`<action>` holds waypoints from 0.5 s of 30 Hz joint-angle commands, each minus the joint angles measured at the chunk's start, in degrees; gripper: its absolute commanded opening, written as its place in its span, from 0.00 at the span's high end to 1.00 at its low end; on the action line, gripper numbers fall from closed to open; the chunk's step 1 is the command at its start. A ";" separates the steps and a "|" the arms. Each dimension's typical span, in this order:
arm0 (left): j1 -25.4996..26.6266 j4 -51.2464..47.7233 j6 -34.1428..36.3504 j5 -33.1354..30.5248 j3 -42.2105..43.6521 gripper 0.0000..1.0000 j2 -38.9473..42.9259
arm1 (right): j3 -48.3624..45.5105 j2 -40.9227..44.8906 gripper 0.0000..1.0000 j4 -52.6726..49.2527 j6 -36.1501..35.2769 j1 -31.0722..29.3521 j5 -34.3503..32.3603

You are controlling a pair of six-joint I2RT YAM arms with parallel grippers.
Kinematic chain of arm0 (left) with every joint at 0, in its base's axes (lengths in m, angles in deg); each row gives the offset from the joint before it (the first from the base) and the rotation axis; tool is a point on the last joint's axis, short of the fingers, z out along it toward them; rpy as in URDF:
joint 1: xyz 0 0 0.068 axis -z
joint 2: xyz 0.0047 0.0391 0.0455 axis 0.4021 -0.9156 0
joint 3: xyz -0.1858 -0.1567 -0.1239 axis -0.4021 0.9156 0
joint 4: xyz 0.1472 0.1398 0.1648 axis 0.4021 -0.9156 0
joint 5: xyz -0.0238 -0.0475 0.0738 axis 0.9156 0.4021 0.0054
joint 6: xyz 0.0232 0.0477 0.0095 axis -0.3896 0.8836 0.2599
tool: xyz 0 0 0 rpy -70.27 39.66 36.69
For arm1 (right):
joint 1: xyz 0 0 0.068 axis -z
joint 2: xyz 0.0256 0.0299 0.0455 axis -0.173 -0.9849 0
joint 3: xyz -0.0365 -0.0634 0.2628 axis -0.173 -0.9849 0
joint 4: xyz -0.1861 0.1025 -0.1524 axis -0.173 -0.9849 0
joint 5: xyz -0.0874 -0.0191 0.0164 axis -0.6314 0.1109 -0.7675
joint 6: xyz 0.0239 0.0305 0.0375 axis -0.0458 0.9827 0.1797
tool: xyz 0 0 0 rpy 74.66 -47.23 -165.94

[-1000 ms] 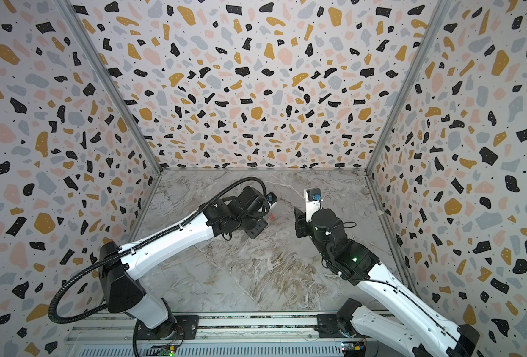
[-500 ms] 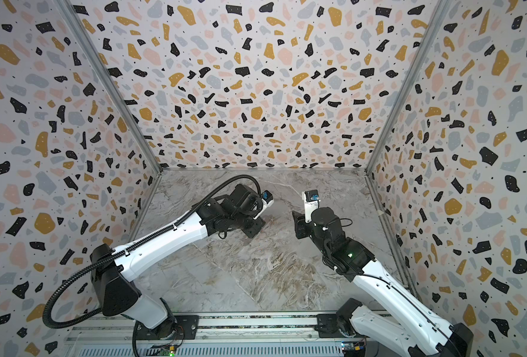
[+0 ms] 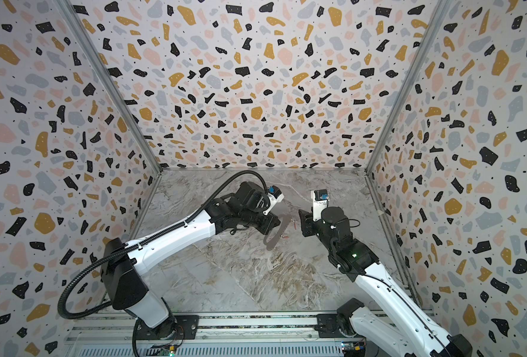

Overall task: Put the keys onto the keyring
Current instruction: 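Lower the ring, plate and keys onto the table with the left gripper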

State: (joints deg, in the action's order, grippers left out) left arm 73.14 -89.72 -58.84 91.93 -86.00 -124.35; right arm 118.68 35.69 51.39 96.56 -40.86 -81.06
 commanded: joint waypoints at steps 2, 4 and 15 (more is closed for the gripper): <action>2.66 15.11 -9.22 4.13 0.01 1.00 -4.63 | -0.13 2.52 0.52 1.13 0.62 1.91 2.99; 3.97 18.31 -11.03 3.67 -0.57 1.00 -7.71 | -0.50 2.83 0.52 1.41 0.92 2.61 3.69; -1.95 22.46 -10.78 1.46 7.84 1.00 -13.82 | -0.34 2.34 0.52 1.33 1.30 3.39 4.71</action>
State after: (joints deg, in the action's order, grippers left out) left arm 73.60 -70.87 -69.31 93.90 -80.05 -139.26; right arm 118.33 37.62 52.14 97.35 -37.66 -76.84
